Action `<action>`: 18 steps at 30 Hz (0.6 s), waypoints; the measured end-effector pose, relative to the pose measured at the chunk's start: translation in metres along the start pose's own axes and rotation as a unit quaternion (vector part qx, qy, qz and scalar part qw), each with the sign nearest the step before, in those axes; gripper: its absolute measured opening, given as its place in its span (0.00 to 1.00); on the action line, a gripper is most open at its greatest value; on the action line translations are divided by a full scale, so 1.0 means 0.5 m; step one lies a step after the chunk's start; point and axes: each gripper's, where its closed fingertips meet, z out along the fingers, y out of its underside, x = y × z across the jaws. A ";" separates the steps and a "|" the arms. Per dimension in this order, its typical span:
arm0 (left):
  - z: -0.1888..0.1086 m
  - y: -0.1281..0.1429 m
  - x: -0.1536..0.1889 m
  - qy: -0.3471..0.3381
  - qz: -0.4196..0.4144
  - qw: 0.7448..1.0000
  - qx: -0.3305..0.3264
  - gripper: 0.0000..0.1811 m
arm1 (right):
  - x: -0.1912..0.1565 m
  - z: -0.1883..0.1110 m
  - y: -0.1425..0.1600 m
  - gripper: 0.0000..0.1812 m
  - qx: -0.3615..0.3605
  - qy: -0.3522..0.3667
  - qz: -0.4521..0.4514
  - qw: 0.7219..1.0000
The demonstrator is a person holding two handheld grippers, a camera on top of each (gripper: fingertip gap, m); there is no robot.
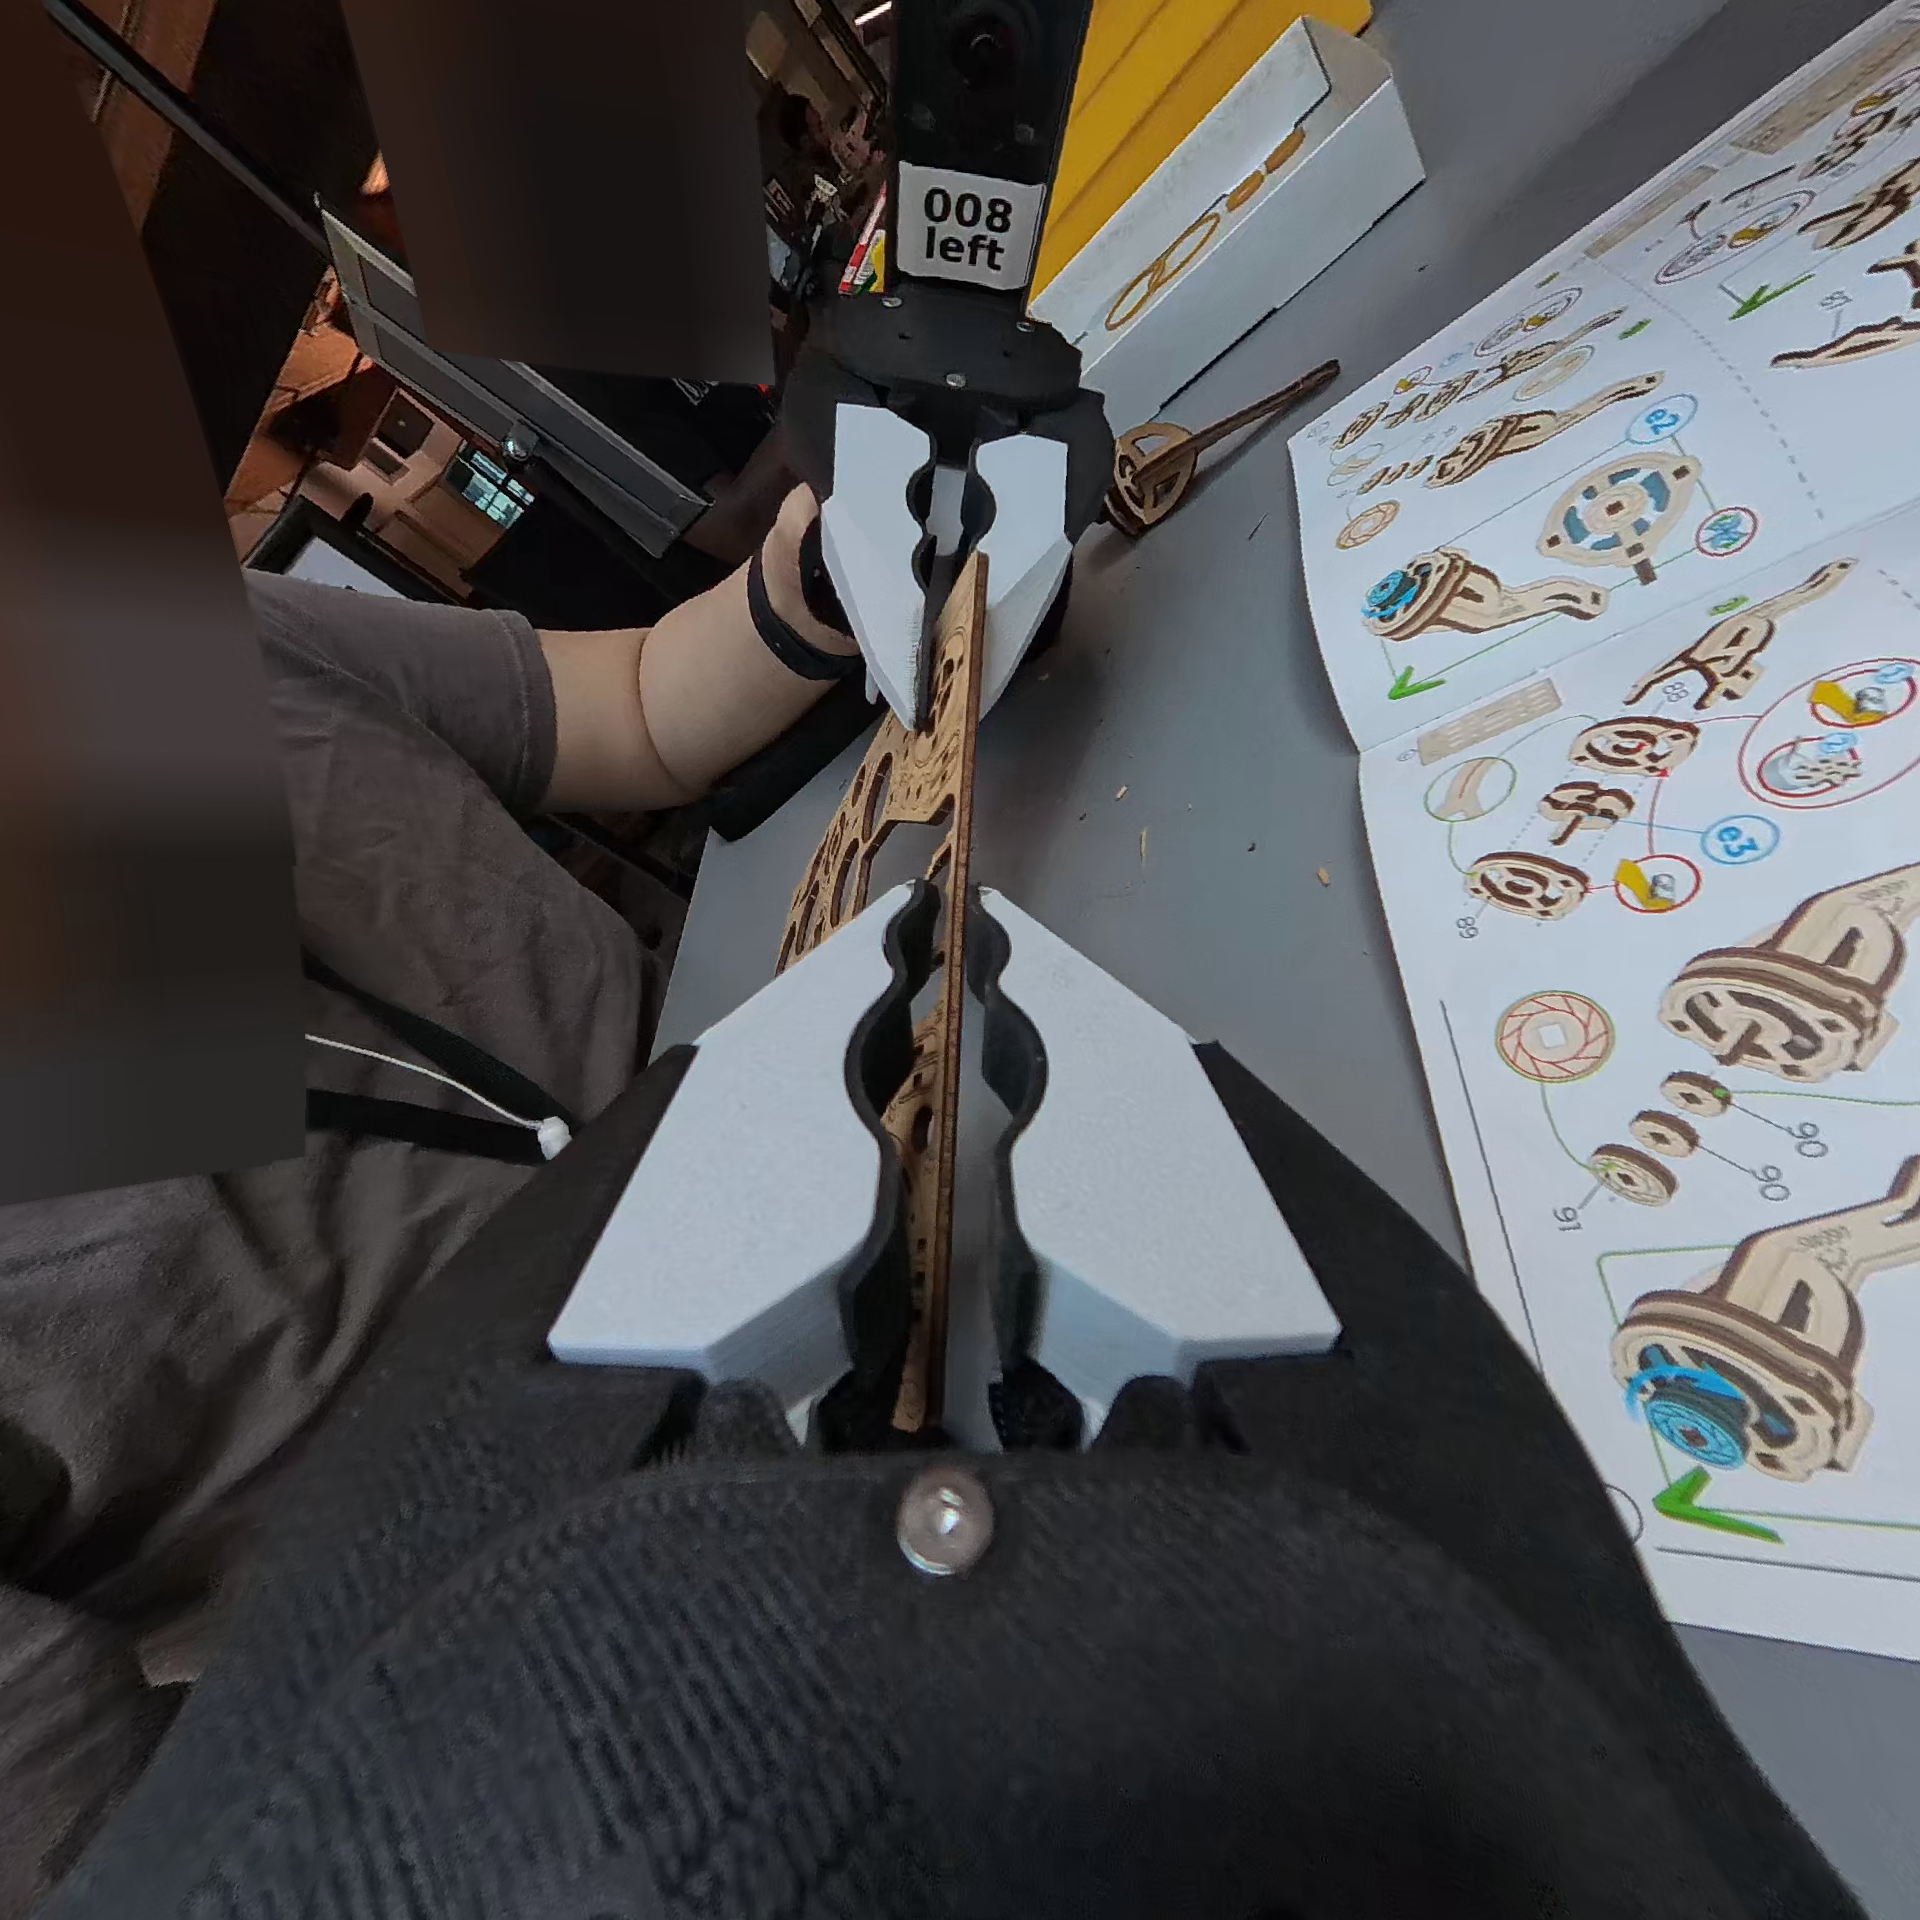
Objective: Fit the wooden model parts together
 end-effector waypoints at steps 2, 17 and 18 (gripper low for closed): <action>-0.001 0.000 0.002 0.006 -0.006 1.000 -0.001 0.02 | 0.002 -0.002 -0.010 0.05 0.016 0.004 -0.006 1.000; 0.004 0.024 0.028 0.009 -0.007 1.000 -0.010 0.02 | -0.021 -0.002 -0.038 0.17 0.089 0.104 -0.038 0.990; 0.006 0.026 0.027 0.010 -0.008 1.000 -0.012 0.02 | -0.017 -0.004 -0.033 0.18 0.091 0.111 -0.039 0.989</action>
